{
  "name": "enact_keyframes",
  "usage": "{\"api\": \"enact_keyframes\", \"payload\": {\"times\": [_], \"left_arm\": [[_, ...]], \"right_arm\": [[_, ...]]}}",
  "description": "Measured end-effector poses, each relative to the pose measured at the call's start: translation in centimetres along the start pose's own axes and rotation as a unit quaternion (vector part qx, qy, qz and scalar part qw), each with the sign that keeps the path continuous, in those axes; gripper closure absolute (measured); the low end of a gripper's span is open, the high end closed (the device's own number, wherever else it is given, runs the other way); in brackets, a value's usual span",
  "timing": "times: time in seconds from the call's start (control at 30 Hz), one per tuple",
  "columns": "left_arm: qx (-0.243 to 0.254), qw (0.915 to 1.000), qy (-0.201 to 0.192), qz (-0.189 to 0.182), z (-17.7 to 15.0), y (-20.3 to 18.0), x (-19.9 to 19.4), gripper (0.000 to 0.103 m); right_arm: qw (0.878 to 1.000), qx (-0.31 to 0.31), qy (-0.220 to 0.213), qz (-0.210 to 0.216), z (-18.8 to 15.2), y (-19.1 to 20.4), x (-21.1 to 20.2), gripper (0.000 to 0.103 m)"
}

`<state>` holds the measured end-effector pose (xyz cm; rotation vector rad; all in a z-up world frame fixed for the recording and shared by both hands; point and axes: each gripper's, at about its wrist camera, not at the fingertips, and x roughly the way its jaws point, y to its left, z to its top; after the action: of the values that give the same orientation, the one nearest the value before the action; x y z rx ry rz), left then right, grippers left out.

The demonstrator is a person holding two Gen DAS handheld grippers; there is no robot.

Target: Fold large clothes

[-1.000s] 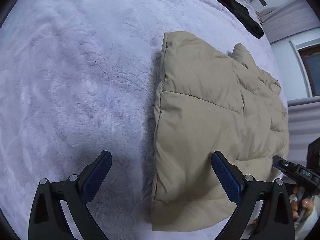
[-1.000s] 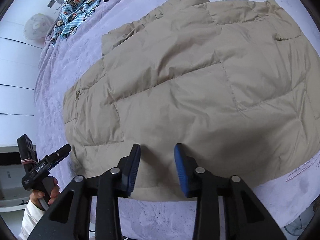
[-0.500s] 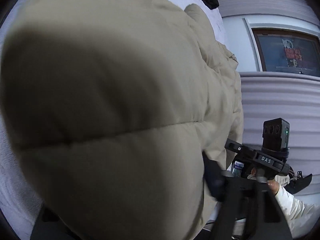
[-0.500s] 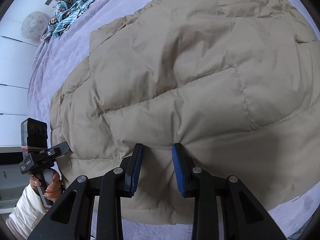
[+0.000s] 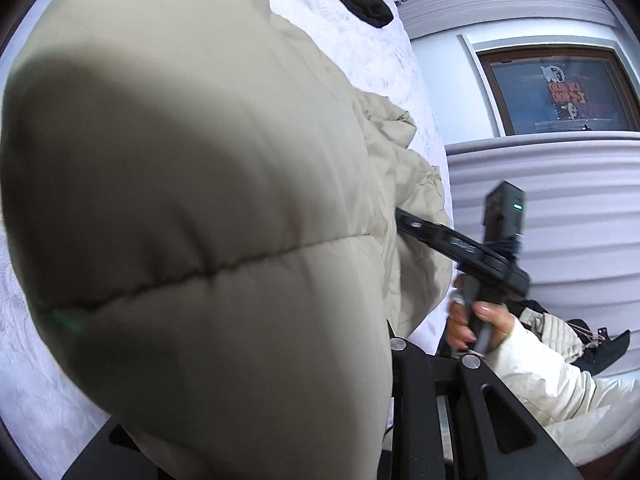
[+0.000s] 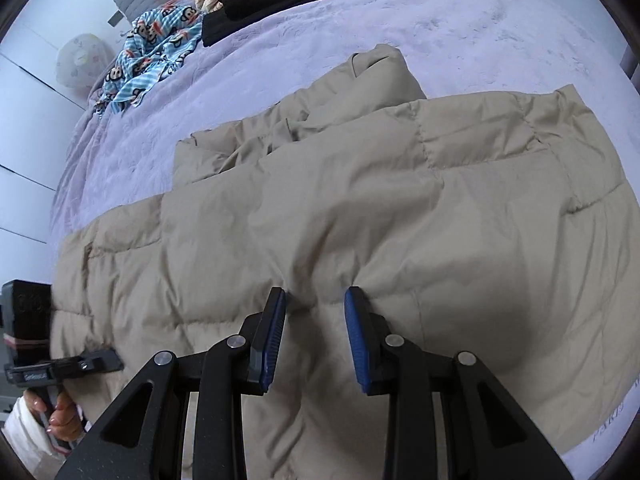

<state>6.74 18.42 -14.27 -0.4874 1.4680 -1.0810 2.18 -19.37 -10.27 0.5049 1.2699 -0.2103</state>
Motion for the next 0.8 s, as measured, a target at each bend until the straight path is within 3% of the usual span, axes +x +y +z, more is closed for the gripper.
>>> {"api": "enact_keyframes", "payload": {"times": [0.17, 0.33, 0.47, 0.6, 0.73, 0.8], "left_arm": [[0.013, 0.9993, -0.022, 0.026, -0.9, -6.2, -0.2, 0.074], [0.029, 0.9968, -0.020, 0.072, -1.0, -12.2, 1.9, 0.074], [0.033, 0.9921, -0.001, 0.121, -0.7, -16.5, 3.9, 0.074], [0.071, 0.9870, 0.036, 0.140, 0.0, -20.9, 6.4, 0.070], [0.088, 0.9894, 0.067, 0.095, 0.6, -23.9, 9.7, 0.030], [0.098, 0.9896, 0.080, 0.068, 1.0, -25.0, 11.8, 0.025]], "right_arm": [[1.000, -0.006, 0.016, 0.013, 1.2, -1.1, 3.3, 0.071], [0.999, -0.011, 0.030, 0.027, 1.7, -1.6, 4.9, 0.071], [0.998, -0.022, 0.048, 0.041, 2.1, -1.9, 5.5, 0.071], [0.993, 0.007, 0.062, 0.096, 2.1, -4.5, 2.7, 0.071], [0.990, 0.048, 0.028, 0.127, 0.6, -9.4, -2.3, 0.065], [0.988, 0.081, 0.012, 0.134, -0.9, -12.6, -4.6, 0.064]]}}
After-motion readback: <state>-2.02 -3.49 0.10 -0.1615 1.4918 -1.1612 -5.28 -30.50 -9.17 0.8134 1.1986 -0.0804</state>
